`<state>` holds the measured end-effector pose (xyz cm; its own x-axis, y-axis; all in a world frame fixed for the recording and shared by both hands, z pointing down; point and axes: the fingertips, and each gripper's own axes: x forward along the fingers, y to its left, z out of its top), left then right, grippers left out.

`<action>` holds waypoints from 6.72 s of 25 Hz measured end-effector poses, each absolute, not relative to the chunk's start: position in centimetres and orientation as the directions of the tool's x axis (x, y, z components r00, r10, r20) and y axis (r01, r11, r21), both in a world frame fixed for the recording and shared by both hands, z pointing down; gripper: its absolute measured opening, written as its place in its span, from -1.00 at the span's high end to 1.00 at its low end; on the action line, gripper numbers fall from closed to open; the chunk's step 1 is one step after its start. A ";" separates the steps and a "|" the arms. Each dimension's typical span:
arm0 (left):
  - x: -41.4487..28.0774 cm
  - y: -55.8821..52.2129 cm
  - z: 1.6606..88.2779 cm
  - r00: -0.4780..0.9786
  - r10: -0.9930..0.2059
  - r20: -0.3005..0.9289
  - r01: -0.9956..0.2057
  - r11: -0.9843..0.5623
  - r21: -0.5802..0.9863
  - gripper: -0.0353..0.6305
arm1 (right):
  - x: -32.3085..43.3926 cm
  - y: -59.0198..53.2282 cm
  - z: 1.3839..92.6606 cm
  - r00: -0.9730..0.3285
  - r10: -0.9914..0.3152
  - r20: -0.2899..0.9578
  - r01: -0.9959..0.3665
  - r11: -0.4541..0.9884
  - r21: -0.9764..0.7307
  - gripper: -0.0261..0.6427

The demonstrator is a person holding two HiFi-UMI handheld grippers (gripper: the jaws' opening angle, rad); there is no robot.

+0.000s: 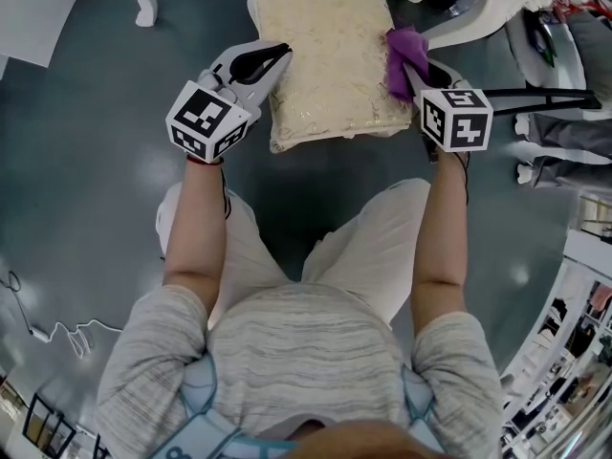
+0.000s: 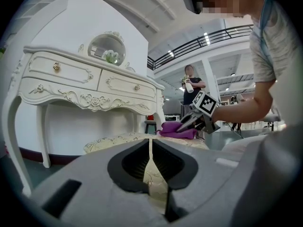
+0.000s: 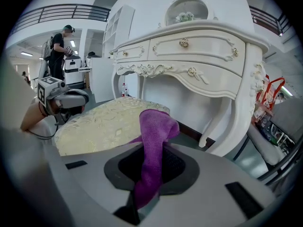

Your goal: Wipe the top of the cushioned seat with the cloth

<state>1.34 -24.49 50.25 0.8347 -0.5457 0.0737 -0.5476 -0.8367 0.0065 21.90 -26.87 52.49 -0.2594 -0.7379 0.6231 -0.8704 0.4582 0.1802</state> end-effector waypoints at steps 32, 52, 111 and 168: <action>0.4 -24.5 50.5 0.841 -0.535 0.078 -0.537 -0.843 0.011 0.85 | 13.6 -22.0 52.3 -0.183 -0.759 0.624 -0.844 0.448 0.296 0.75; -0.5 -24.7 50.6 0.836 -0.545 0.069 -0.547 -0.837 0.015 0.85 | 6.3 -20.7 52.3 -0.330 -0.727 0.602 -0.802 0.552 0.228 0.75; 3.7 -21.2 48.7 0.892 -0.443 0.088 -0.442 -0.896 -0.037 0.85 | 14.0 -16.0 53.0 -0.406 -0.773 0.488 -0.839 0.527 0.137 0.75; 7.1 -18.0 46.1 0.875 -0.458 0.159 -0.469 -0.882 0.039 0.85 | 11.8 -18.0 47.2 -0.561 -0.771 0.302 -0.795 0.603 0.063 0.75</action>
<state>7.06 -17.96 46.13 0.8747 -0.4577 0.1591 -0.4688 -0.8824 0.0391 11.80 -18.04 47.17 -0.5607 -0.7708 0.3025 -0.7950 0.6032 0.0635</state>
